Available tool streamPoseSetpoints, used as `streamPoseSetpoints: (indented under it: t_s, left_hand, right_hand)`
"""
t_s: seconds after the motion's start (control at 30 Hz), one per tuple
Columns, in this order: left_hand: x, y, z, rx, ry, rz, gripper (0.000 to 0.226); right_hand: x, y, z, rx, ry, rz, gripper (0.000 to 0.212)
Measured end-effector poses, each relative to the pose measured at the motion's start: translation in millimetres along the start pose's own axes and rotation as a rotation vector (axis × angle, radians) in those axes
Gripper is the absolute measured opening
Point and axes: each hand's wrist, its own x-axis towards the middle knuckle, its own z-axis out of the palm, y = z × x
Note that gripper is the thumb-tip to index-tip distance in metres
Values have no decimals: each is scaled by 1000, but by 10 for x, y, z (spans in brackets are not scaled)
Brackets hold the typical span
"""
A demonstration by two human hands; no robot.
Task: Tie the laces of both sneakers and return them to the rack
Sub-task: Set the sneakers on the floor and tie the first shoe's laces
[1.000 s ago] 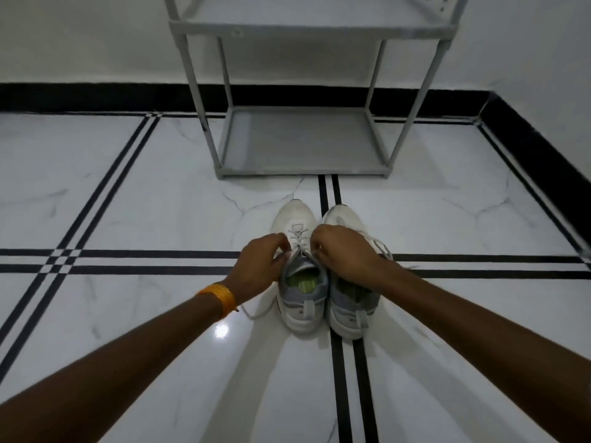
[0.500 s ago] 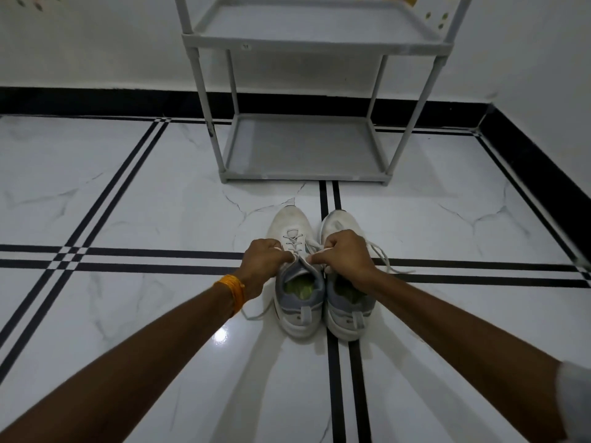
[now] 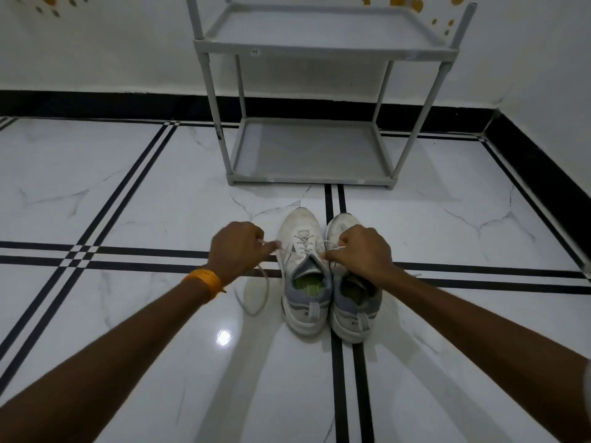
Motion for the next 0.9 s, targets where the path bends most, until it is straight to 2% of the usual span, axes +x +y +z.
streamPoseSetpoints:
  t_s: [0.13, 0.17, 0.23, 0.27, 0.3, 0.37, 0.43, 0.5, 0.57, 0.63, 0.67, 0.7, 0.73, 0.77, 0.8, 0.83, 0.87, 0.9]
  left_hand:
    - [159, 6, -529, -301, 136, -7, 50]
    - [171, 77, -623, -402, 81, 12, 45]
    - [135, 301, -757, -630, -164, 40, 36]
    - [113, 412, -787, -678, -271, 57, 35]
    - [100, 514, -811, -664, -306, 95, 35]
    - [125, 674, -853, -469, -156, 253, 35]
    - [141, 805, -894, -224, 26, 525, 27]
    - [142, 937, -882, 22, 41, 831, 21]
    - [191, 1012, -814, 339, 17, 950, 22]
    - [304, 1035, -826, 584, 48, 840, 26]
    - [354, 1040, -875, 634, 62, 756, 27]
    - [407, 1043, -932, 577, 38, 659, 27]
    - [454, 1047, -995, 385, -34, 542, 26]
    - [495, 1054, -1051, 89, -147, 407, 25]
    - [506, 1072, -1098, -237, -258, 274, 26]
    - [496, 1096, -1127, -494, -327, 153, 27]
    - [477, 1114, -1137, -648, -352, 69, 29]
    - [467, 1124, -1131, -722, -348, 17, 29]
  right_hand:
    - [106, -124, -373, 50, -139, -35, 46]
    - [129, -212, -517, 73, -182, -66, 42]
    - [173, -436, -859, 140, -224, -123, 34]
    - [200, -535, -1027, 206, -211, -142, 34]
    - [226, -616, -1186, 276, -189, -154, 32]
    - [262, -714, -1447, 386, -165, -178, 32]
    - [285, -761, -1575, 444, -188, -216, 39]
    - [260, -808, -1590, 406, -194, -251, 40]
    - [220, -883, -1566, 355, -179, -321, 38]
    - [176, -966, -1601, 375, -175, -409, 34]
    - [177, -993, -1633, 430, -166, -439, 28]
    - [189, -999, -1666, 506, -125, -437, 20]
    - [231, -975, -1674, 583, -49, -410, 11]
    - [279, -929, -1657, 615, 80, -361, 13]
    - [319, -862, -1628, 571, 227, -307, 26]
    - [337, -786, -1576, 461, 305, -263, 38]
    - [305, -734, -1513, 356, 261, -260, 43]
    - [232, -719, -1439, 284, 118, -294, 41]
